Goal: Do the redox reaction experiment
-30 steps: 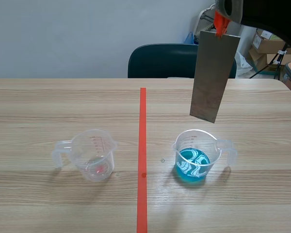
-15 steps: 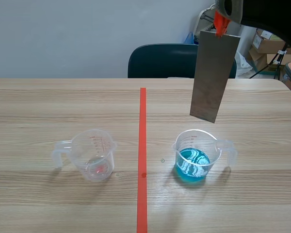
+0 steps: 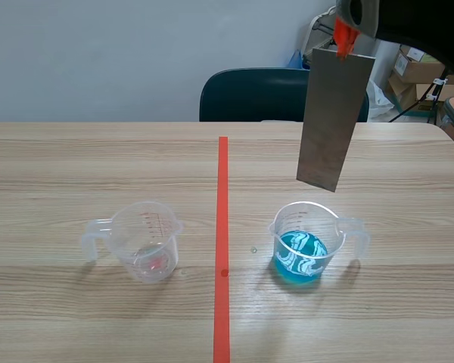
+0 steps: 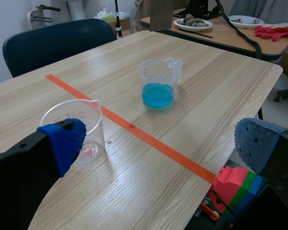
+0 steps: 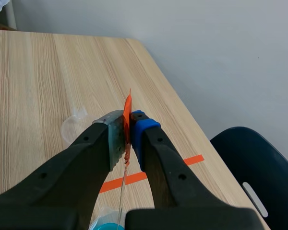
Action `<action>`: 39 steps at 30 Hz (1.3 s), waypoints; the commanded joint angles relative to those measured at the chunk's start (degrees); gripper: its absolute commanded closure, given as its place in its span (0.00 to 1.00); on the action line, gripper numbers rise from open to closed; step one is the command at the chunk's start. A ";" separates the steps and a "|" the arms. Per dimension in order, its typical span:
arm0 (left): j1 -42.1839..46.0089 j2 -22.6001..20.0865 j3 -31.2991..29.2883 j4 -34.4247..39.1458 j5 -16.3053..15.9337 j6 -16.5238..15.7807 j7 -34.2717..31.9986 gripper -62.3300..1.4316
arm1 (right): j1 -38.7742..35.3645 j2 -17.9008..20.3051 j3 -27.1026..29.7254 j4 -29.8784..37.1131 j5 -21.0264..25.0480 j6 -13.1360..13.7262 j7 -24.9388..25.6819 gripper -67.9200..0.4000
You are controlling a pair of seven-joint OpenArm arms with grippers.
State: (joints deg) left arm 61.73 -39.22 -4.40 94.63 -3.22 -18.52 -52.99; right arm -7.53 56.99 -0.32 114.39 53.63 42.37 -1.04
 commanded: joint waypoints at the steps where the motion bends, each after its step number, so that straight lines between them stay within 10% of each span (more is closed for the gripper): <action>1: 0.13 0.31 0.09 1.01 -0.39 -0.09 -1.01 0.00 | 0.52 0.74 0.79 0.42 1.01 0.35 0.68 0.98; 9: 0.11 0.31 0.09 1.01 -0.39 -0.04 -1.01 0.00 | 0.52 0.74 0.79 0.42 1.01 0.35 0.68 0.98; 16: -0.04 0.28 0.09 1.03 -0.39 1.70 -1.25 0.95 | 0.52 0.74 0.79 0.42 1.01 0.35 0.68 0.98; 25: -6.95 -1.27 0.22 6.05 -0.44 2.43 -1.88 0.95 | 0.52 0.74 0.79 0.42 0.98 0.35 0.68 0.98; 39: -25.62 -5.90 14.36 15.91 -7.04 2.08 18.10 0.95 | 0.52 0.74 0.79 0.42 0.98 0.35 0.70 0.98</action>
State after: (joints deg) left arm 36.82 -45.41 9.39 110.45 -9.67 -16.53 -34.20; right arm -7.53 56.99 -0.32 114.39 53.60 42.37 -1.41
